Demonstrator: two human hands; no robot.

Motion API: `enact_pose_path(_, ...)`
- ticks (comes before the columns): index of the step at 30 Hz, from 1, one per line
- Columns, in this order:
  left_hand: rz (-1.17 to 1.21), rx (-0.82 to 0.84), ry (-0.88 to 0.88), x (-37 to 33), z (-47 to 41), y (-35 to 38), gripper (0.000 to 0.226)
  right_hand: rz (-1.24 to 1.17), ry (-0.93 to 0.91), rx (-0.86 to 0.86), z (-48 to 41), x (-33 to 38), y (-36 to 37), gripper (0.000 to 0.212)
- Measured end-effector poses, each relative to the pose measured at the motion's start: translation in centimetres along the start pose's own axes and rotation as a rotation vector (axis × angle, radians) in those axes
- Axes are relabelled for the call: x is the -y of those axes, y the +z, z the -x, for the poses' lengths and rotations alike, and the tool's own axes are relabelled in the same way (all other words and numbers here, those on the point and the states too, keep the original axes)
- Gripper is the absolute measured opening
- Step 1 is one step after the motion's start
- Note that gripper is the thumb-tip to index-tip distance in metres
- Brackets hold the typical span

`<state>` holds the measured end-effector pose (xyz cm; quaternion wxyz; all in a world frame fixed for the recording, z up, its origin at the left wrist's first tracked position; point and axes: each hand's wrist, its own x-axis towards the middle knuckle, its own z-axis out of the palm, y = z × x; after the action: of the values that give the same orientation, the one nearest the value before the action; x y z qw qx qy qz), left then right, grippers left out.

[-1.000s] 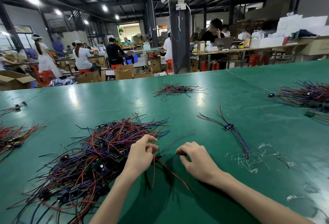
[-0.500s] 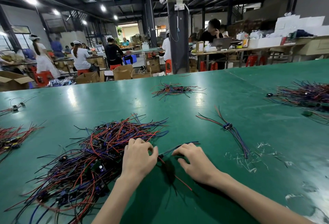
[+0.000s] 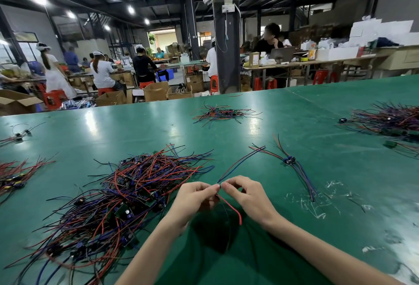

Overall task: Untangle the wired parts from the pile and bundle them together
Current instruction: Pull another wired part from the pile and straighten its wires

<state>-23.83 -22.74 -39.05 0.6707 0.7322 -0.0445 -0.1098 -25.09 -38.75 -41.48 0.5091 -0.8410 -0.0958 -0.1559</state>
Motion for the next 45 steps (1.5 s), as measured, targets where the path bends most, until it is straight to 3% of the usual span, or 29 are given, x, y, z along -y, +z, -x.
enact_pose_path(4, 0.164, 0.157, -0.115, 0.1, 0.7, 0.7, 0.014, -0.435, 0.188, 0.071, -0.2, 0.4, -0.2, 0.011)
enact_pose_path(11, 0.343, 0.262, -0.198, 0.1, 0.8, 1.1, 0.012, -0.634, 0.395, -0.002, -0.7, 0.4, -0.8, 0.020)
enact_pose_path(15, 0.355, 0.295, -0.178, 0.4, 1.0, 1.8, 0.019, -0.705, 0.485, 0.053, -1.2, 0.2, -1.5, 0.023)
enact_pose_path(20, 0.293, 0.310, -0.170, 0.4, 1.1, 1.9, 0.024, -0.716, 0.508, 0.126, -1.4, 0.0, -2.1, 0.021)
enact_pose_path(31, 0.115, 0.207, -0.061, 0.9, 1.1, 2.6, 0.006, -0.667, 0.444, 0.144, -1.4, -0.3, -1.7, 0.024)
enact_pose_path(38, 0.099, 0.264, -0.072, 0.3, 1.3, 2.6, 0.015, -0.700, 0.454, 0.093, -1.6, -0.7, -2.0, 0.023)
enact_pose_path(45, 0.277, 0.256, -0.091, 0.6, 1.3, 2.8, 0.016, -0.712, 0.441, 0.138, -1.4, -0.2, -2.0, 0.023)
